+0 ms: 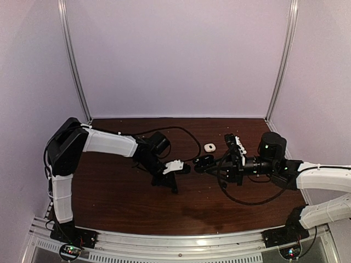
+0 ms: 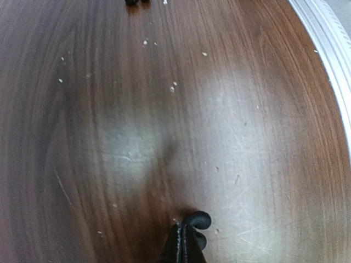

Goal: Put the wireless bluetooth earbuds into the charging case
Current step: Pick up the right earbud from the center of the board, then insert the right earbud into the right side groove of the charging case.

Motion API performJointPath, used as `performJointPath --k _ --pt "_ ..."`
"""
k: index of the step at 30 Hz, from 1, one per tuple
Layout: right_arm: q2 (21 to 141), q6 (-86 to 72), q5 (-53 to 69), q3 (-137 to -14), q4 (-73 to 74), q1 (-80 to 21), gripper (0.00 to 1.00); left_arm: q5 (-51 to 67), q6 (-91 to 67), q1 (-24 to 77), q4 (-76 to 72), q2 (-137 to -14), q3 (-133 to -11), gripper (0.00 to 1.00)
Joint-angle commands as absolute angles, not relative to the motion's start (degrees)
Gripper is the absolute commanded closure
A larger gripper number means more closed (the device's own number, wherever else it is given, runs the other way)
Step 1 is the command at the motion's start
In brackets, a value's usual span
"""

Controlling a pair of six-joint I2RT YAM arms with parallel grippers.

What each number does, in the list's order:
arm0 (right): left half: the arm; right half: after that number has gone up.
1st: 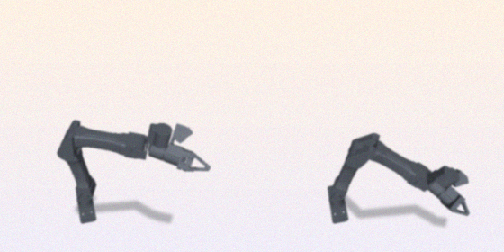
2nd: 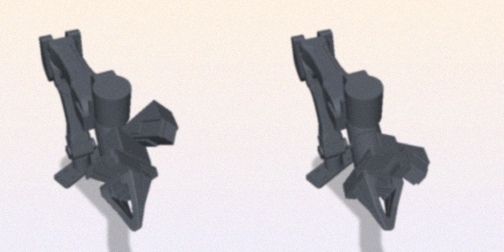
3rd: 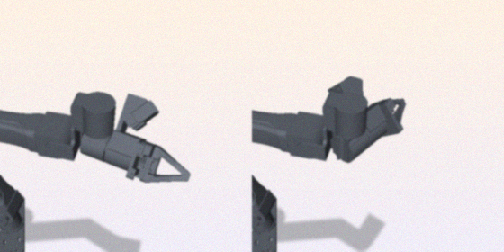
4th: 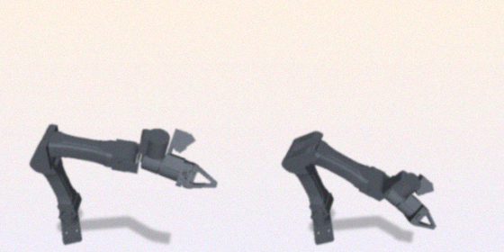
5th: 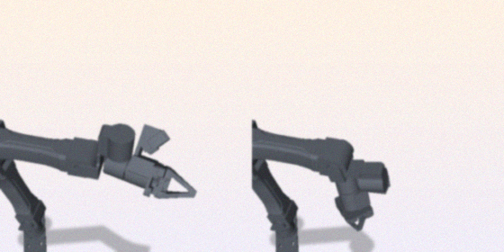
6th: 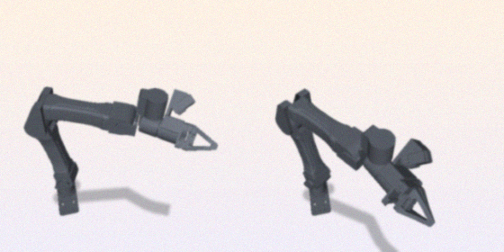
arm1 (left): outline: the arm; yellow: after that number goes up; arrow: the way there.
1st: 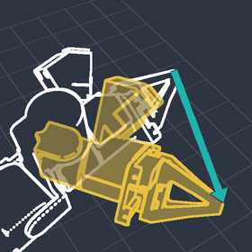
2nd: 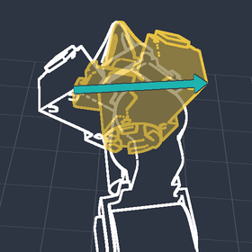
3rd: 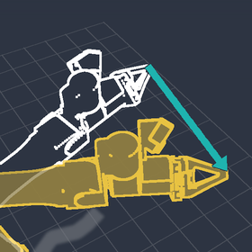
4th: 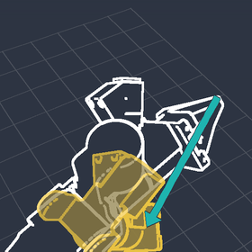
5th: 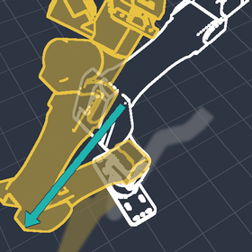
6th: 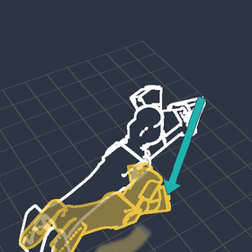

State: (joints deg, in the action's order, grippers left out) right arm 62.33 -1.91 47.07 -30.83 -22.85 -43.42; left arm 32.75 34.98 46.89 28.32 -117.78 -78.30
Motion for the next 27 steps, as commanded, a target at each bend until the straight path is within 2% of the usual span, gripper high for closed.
performJointPath --k 1,11,21,27 --pt "61.37 -2.68 45.98 -32.52 -23.98 -43.68 1.00 32.93 31.33 46.18 27.14 -114.06 -74.48 1.00" --pt "59.58 -2.60 44.41 -31.32 -24.77 -43.48 1.00 33.48 25.62 44.11 21.26 -108.08 -72.22 1.00" --pt "58.89 0.57 44.25 -29.26 -31.24 -43.66 1.00 30.80 13.22 43.29 11.78 -85.55 -69.70 1.00" --pt "59.71 4.82 42.29 -29.68 -33.53 -43.72 1.00 25.25 11.85 49.21 8.44 -77.75 -68.52 1.00"
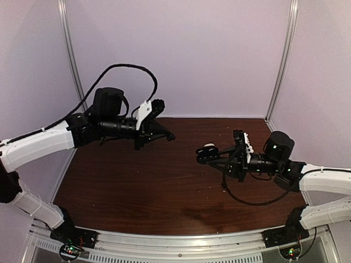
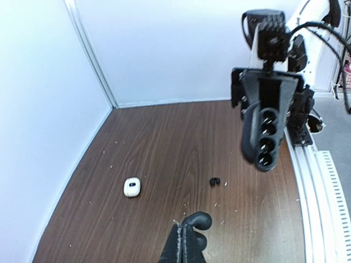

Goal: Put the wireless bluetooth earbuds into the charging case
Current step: Insert the right earbud into the right side groove of the charging case.

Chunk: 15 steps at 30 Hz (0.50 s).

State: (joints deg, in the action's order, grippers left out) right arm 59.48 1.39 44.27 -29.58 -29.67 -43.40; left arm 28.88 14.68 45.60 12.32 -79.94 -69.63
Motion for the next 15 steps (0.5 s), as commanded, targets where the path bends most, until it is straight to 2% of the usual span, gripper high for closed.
performJointPath --k 1,15 --pt "60.02 5.21 42.16 -29.97 -33.49 -43.76 1.00 25.07 11.80 50.02 8.44 -77.41 -68.81 1.00" --pt "63.88 2.93 41.43 -31.57 -35.75 -44.20 1.00 22.56 10.65 58.66 2.82 -81.87 -73.93 1.00"
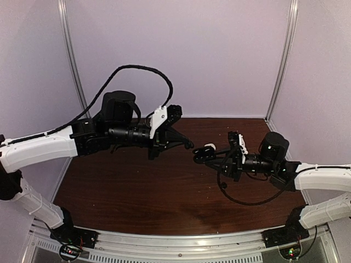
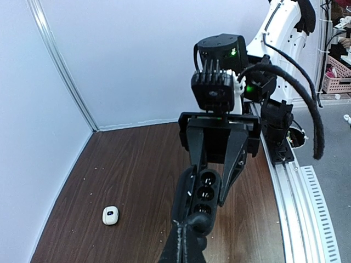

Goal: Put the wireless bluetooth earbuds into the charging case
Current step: Insert the right earbud into the right side groove of the charging case.

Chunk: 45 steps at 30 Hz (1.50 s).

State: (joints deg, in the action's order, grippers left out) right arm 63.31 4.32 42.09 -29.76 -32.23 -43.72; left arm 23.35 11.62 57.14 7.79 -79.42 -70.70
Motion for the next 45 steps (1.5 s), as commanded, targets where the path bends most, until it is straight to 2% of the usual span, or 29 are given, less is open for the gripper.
performJointPath --k 1,16,45 --pt "64.09 2.84 41.61 -31.72 -35.81 -44.27 1.00 22.06 10.71 59.11 2.65 -82.51 -74.35 1.00" --pt "64.58 0.60 42.10 -31.83 -37.65 -44.45 1.00 18.92 10.17 62.87 0.51 -88.88 -78.28 1.00" --pt "63.09 -2.60 40.44 -31.11 -38.81 -44.51 1.00 7.50 12.81 66.45 4.44 -89.59 -78.64 1.00"
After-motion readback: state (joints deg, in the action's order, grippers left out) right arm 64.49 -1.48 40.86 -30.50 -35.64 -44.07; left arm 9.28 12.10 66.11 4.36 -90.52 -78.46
